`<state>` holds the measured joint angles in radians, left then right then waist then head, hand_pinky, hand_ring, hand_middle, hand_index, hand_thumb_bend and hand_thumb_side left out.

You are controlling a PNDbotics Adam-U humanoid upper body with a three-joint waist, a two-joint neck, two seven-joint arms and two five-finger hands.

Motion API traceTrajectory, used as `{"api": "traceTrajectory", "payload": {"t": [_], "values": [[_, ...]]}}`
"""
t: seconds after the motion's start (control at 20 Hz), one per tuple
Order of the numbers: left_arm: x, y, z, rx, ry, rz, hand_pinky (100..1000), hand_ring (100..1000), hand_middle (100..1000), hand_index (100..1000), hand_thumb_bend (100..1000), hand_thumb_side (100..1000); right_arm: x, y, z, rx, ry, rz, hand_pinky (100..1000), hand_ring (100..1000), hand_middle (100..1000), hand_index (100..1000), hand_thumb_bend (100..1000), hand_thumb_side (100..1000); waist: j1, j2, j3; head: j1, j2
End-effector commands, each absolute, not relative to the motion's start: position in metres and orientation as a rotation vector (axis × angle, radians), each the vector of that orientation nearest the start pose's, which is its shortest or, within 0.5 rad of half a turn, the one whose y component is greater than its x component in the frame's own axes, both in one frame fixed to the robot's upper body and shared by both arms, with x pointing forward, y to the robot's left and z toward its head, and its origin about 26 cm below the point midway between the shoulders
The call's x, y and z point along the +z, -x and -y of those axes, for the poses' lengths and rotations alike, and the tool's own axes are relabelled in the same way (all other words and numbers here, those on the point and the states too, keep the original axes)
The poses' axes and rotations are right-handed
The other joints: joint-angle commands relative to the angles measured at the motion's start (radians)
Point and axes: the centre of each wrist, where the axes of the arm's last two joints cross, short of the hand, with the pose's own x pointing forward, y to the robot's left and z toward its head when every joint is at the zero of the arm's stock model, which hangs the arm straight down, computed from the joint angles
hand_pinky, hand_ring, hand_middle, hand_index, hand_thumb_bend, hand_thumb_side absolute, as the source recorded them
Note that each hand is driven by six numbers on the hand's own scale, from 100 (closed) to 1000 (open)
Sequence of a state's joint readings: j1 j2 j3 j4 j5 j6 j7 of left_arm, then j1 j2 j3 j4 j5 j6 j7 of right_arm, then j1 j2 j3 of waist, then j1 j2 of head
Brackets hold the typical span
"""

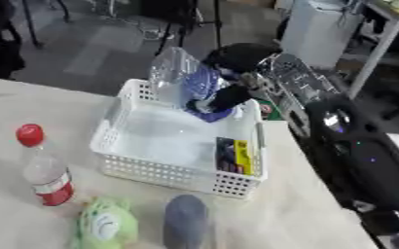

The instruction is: Pick up objects on the table and place them in the box.

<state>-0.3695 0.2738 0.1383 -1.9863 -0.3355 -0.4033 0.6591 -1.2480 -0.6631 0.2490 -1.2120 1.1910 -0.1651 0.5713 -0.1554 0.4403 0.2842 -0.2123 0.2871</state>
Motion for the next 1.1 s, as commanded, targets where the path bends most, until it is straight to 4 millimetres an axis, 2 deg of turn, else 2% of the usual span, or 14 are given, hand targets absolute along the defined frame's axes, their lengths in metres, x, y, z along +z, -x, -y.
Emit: {"api": "traceTrajectory", "payload": {"t": [0.05, 0.65, 0.75, 0.8, 0.95, 1.0, 1.1], "values": [[0.231, -0.304, -0.282, -0.373, 0.839, -3.161, 740, 902, 886, 791, 100, 1000, 0.419, -0.426, 0.269, 1.624, 1.711, 1.235, 1000, 1000, 960, 1000, 575, 1000, 0.005, -0.018, 0.002, -0.006, -0.016], [0.23, -0.304, -0.283, -0.37, 0.853, -3.16, 740, 904, 887, 790, 100, 1000, 0.425, -0.422, 0.271, 1.569, 1.639, 1.352, 1000, 1000, 942, 1000, 593, 1000, -0.005, -0.011, 0.002, -0.011, -0.018], [0.23, -0.304, -0.283, -0.371, 0.854, -3.16, 740, 903, 886, 790, 100, 1000, 0.427, -0.42, 0.272, 1.56, 1.632, 1.37, 1000, 997, 934, 1000, 569, 1000, -0.003, -0.012, -0.003, -0.012, -0.016], [0.23, -0.303, -0.283, -0.371, 0.856, -3.161, 741, 903, 886, 790, 100, 1000, 0.429, -0.417, 0.272, 1.548, 1.632, 1.395, 1000, 982, 914, 1000, 475, 1000, -0.001, -0.014, -0.005, -0.01, -0.013], [0.229, -0.303, -0.283, -0.373, 0.861, -3.161, 741, 903, 886, 790, 100, 1000, 0.435, -0.407, 0.274, 1.496, 1.639, 1.489, 1000, 979, 910, 1000, 457, 1000, 0.005, -0.016, -0.01, -0.007, -0.008], [0.229, -0.303, -0.284, -0.374, 0.867, -3.162, 742, 903, 886, 790, 100, 1000, 0.442, -0.398, 0.275, 1.461, 1.665, 1.553, 1000, 936, 848, 1000, 100, 1000, 0.01, -0.019, -0.016, 0.002, 0.006], [0.227, -0.302, -0.286, -0.378, 0.887, -3.159, 742, 903, 886, 790, 100, 1000, 0.452, -0.364, 0.281, 1.325, 1.746, 1.781, 1000, 924, 831, 1000, 100, 1000, 0.019, -0.024, -0.029, 0.021, 0.037]]}}
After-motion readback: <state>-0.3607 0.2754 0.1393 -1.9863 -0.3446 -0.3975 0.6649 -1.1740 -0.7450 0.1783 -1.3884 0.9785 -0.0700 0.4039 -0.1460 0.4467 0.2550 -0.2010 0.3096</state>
